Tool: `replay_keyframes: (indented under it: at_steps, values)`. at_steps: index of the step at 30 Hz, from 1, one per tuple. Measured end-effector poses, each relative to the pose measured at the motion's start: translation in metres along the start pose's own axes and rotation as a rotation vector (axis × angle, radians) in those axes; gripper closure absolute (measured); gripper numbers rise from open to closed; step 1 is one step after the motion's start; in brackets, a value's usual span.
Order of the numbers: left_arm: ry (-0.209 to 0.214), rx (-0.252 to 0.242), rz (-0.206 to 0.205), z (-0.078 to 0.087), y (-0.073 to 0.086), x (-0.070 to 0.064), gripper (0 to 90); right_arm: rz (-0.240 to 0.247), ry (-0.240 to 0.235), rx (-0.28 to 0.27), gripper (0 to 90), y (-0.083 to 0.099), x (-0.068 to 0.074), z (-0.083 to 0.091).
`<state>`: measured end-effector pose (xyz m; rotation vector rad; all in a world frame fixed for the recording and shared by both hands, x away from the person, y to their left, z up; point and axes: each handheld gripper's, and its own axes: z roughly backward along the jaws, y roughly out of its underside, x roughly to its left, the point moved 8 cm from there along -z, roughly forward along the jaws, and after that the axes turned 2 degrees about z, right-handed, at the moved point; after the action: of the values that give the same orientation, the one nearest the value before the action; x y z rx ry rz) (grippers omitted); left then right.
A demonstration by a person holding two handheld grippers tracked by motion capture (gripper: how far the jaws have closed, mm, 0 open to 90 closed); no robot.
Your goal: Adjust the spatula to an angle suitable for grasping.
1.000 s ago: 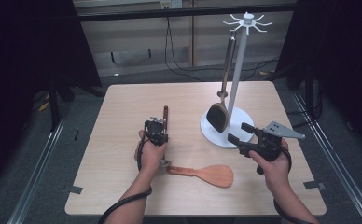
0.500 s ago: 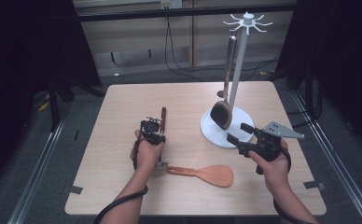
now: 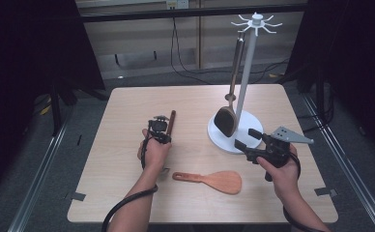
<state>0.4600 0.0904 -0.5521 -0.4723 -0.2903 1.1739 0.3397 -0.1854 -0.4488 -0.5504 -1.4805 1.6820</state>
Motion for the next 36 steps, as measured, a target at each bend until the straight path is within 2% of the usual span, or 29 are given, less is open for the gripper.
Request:
replay_keyframes:
  at_steps: [1, 2, 3, 4, 6, 7, 8, 12, 15, 19, 21, 24, 27, 29, 30, 34, 36]
  values:
    - [-0.022, 0.0, -0.028, 0.0, 0.0, 0.0, 84.6, -0.003, -0.002, 0.0, 23.8, 0.0, 0.001, 0.0]
    - [-0.024, 0.01, -0.016, 0.001, 0.001, 0.001, 84.8, -0.007, -0.003, 0.002, 23.8, 0.0, 0.001, 0.0]
    - [0.0, 0.008, -0.002, 0.001, 0.001, 0.001, 84.8, -0.008, -0.003, 0.003, 23.8, 0.0, 0.001, 0.0]
    - [0.005, 0.006, 0.01, 0.003, 0.001, 0.002, 84.8, -0.006, -0.005, 0.003, 23.8, 0.0, 0.001, 0.0]
    - [0.004, -0.013, 0.001, 0.008, -0.001, 0.004, 84.9, -0.007, -0.009, 0.002, 23.8, 0.001, 0.002, -0.001]
    - [0.011, -0.024, 0.002, 0.012, -0.002, 0.005, 84.9, 0.004, -0.008, 0.007, 23.8, 0.001, 0.001, -0.001]
    - [0.021, -0.03, 0.007, 0.016, -0.003, 0.006, 84.9, -0.004, -0.011, 0.003, 23.8, 0.001, 0.002, -0.001]
    - [0.046, -0.096, 0.009, 0.036, -0.011, 0.008, 85.3, -0.001, -0.02, 0.015, 23.8, 0.003, 0.005, -0.004]
    - [0.077, -0.164, 0.015, 0.051, -0.015, 0.009, 85.4, 0.0, -0.03, 0.016, 23.7, 0.003, 0.01, -0.006]
    - [0.11, -0.245, 0.032, 0.066, -0.015, 0.011, 85.6, 0.003, -0.041, 0.014, 23.5, 0.002, 0.015, -0.008]
    - [0.116, -0.281, 0.012, 0.073, -0.013, 0.014, 85.6, 0.007, -0.043, 0.016, 23.5, 0.003, 0.016, -0.01]
    - [0.147, -0.354, 0.022, 0.086, -0.013, 0.014, 85.6, 0.006, -0.047, 0.025, 23.6, 0.006, 0.018, -0.013]
    - [0.186, -0.426, 0.032, 0.104, -0.015, 0.008, 85.5, 0.011, -0.052, 0.029, 23.6, 0.007, 0.022, -0.016]
    - [0.208, -0.458, 0.025, 0.116, -0.016, 0.003, 85.5, 0.018, -0.057, 0.027, 23.6, 0.005, 0.025, -0.018]
    - [0.222, -0.477, 0.029, 0.122, -0.017, -0.002, 85.5, 0.014, -0.065, 0.026, 23.6, 0.004, 0.029, -0.02]
    - [0.262, -0.531, 0.031, 0.14, -0.018, -0.02, 85.5, 0.063, -0.094, 0.032, 28.5, 0.0, 0.046, -0.025]
    - [0.276, -0.555, 0.023, 0.145, -0.019, -0.032, 85.4, 0.069, -0.108, 0.031, 32.1, -0.003, 0.056, -0.029]
